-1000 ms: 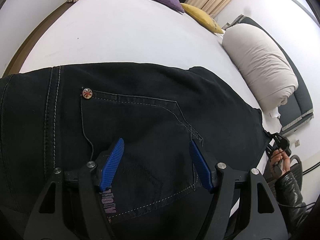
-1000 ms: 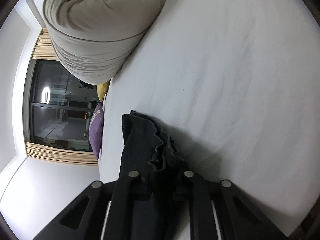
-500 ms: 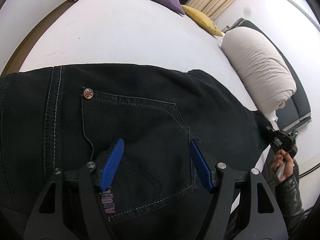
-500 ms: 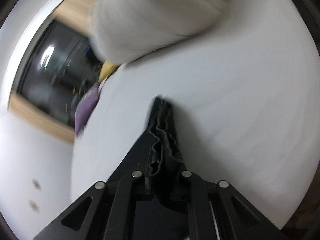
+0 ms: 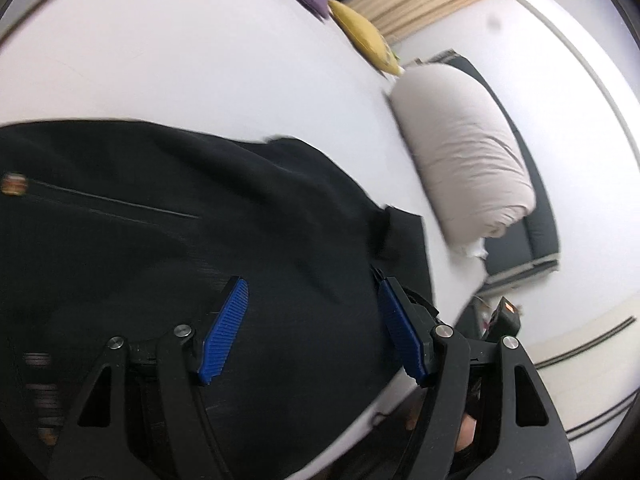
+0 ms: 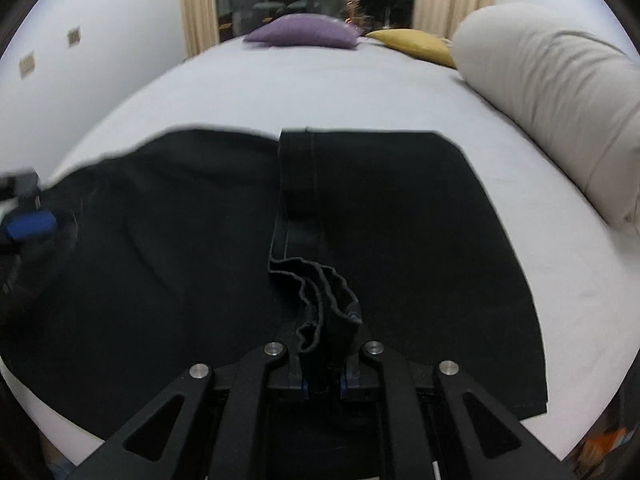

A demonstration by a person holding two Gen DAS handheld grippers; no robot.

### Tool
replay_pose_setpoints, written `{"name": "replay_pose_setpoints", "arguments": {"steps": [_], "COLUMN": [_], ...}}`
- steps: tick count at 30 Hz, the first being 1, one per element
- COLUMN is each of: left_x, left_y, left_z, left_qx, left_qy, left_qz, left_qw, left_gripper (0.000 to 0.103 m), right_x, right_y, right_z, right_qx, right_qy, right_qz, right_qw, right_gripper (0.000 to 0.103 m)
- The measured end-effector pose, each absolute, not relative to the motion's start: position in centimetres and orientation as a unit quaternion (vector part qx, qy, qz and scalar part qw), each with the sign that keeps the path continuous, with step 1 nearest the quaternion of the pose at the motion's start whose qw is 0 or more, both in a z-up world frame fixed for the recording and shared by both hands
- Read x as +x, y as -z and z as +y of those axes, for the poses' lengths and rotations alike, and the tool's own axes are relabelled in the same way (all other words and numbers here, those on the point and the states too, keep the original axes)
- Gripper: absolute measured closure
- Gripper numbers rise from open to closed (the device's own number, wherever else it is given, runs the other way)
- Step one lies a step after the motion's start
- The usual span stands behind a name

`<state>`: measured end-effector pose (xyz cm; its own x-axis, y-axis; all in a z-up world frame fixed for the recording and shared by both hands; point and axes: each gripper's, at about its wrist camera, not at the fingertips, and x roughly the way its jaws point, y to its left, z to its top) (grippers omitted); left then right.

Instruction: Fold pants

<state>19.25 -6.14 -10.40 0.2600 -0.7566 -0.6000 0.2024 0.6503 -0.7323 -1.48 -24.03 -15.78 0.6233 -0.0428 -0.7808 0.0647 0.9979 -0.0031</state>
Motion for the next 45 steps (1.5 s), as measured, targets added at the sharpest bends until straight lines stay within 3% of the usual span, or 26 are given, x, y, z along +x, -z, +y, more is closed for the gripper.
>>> {"name": "replay_pose_setpoints", "arguments": {"steps": [3,14,15,17,18,19,22,30,38,42,43,45], "left_x": [20.2,24.2,24.4,24.7,24.8,24.8,24.7,24.1,24.1,23.6,23.4,23.1], "left_y": [10.6,11.1,11.4,11.4,11.4,11.4,11.2,9.9,13.3,13.3,12.8,11.4], "left_z": [-9.1,-14.3,-14.2,-13.9,-13.7,-13.5,-12.0,-9.0,-6.1,-4.8,-4.2,-4.0], "left_qx": [-0.287,-0.264,-0.266,-0.263,-0.258,-0.254,-0.252,-0.245,-0.238,-0.231,-0.219,-0.192], "left_qy": [0.345,0.362,0.365,0.371,0.373,0.373,0.371,0.361,0.311,0.294,0.285,0.261], "left_qz": [0.53,0.594,0.599,0.6,0.602,0.605,0.601,0.582,0.606,0.601,0.599,0.585], "left_qw": [0.72,0.668,0.662,0.658,0.657,0.656,0.662,0.687,0.692,0.706,0.715,0.744], "left_gripper": [0.024,0.023,0.025,0.04,0.064,0.079,0.088,0.092,0.092,0.091,0.091,0.091], "right_x": [-2.3,-3.0,-3.0,-3.1,-3.1,-3.2,-3.3,-3.9,-2.1,-1.1,-1.4,-1.8], "right_y": [13.6,11.0,10.9,10.5,10.4,10.3,10.1,9.8,12.6,15.5,15.1,14.2], "right_z": [-22.9,-15.1,-14.2,-12.5,-11.8,-11.3,-9.8,-7.7,-7.0,-7.5,-7.9,-9.1], "right_qx": [-0.013,-0.068,-0.075,-0.093,-0.102,-0.109,-0.125,-0.139,-0.155,-0.152,-0.14,-0.099], "right_qy": [0.033,-0.019,-0.027,-0.042,-0.048,-0.052,-0.062,-0.095,-0.117,-0.13,-0.14,-0.177], "right_qz": [0.402,0.378,0.375,0.369,0.365,0.363,0.358,0.349,0.379,0.433,0.433,0.442], "right_qw": [0.915,0.923,0.923,0.924,0.924,0.924,0.923,0.922,0.905,0.879,0.88,0.874], "right_gripper": [0.092,0.092,0.092,0.092,0.092,0.092,0.092,0.092,0.089,0.067,0.045,0.019]}}
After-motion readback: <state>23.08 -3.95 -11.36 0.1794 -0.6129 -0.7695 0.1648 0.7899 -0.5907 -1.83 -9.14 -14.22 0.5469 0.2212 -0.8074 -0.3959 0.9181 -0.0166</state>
